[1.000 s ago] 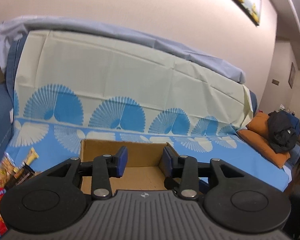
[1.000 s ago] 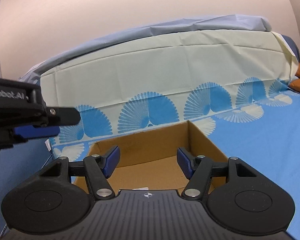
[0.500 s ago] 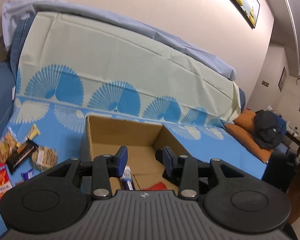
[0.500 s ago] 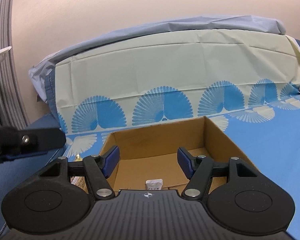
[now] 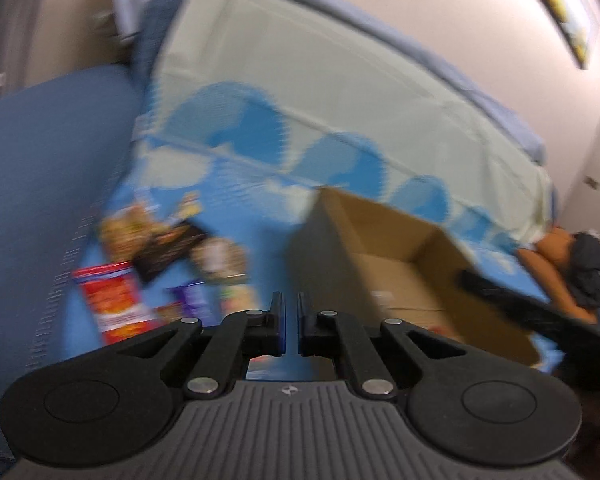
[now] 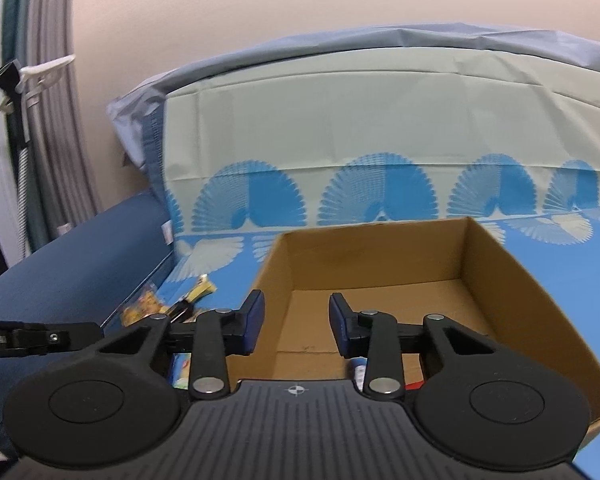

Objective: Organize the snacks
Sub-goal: 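Move both tools back to the snack pile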

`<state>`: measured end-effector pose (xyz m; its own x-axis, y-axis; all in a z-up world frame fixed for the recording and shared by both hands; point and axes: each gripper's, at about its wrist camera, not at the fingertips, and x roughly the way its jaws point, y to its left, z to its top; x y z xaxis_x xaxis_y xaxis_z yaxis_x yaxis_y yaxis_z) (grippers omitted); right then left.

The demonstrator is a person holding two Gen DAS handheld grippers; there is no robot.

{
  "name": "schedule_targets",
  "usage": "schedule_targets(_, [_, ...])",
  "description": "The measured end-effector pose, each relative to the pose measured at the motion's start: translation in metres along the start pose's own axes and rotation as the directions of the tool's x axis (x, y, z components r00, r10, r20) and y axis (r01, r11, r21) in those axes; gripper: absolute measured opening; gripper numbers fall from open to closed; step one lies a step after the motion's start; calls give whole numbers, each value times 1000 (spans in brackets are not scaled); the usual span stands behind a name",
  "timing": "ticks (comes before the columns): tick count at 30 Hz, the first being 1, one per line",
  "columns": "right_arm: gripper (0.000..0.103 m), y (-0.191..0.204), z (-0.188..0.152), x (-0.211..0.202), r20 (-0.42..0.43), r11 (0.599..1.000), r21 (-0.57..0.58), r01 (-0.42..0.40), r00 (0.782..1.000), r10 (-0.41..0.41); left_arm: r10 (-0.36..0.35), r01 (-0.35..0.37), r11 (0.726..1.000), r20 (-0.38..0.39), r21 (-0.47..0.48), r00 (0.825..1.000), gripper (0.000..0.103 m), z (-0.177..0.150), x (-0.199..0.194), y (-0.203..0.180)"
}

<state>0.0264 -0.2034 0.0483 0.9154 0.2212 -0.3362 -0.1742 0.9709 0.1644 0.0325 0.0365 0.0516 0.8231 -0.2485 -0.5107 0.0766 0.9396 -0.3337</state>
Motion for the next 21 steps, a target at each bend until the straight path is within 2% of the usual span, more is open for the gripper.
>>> schedule_targets(3, [37, 13, -2, -1, -7, 999, -28, -35, 999, 35, 66, -67, 997, -19, -26, 998, 5, -7, 6, 35])
schedule_targets(7, [37, 34, -7, 0, -28, 993, -71, -89, 996, 87, 104, -107, 992, -51, -60, 993, 5, -27, 15, 64])
schedule_targets(9, [37, 44, -9, 0, -40, 989, -93, -112, 993, 109, 112, -120, 988, -84, -92, 990, 5, -31, 20, 70])
schedule_targets(11, [37, 55, -12, 2, -55, 983, -116, -139, 990, 133, 110, -115, 989, -62, -92, 992, 5, -28, 21, 70])
schedule_targets(15, [37, 75, -17, 3, -82, 969, -163, -184, 982, 172, 118, -123, 990, -76, -64, 990, 5, -30, 32, 66])
schedule_targets(21, [37, 101, -23, 10, -118, 951, -212, -223, 972, 202, 150, -157, 981, -70, -115, 986, 5, -27, 41, 77])
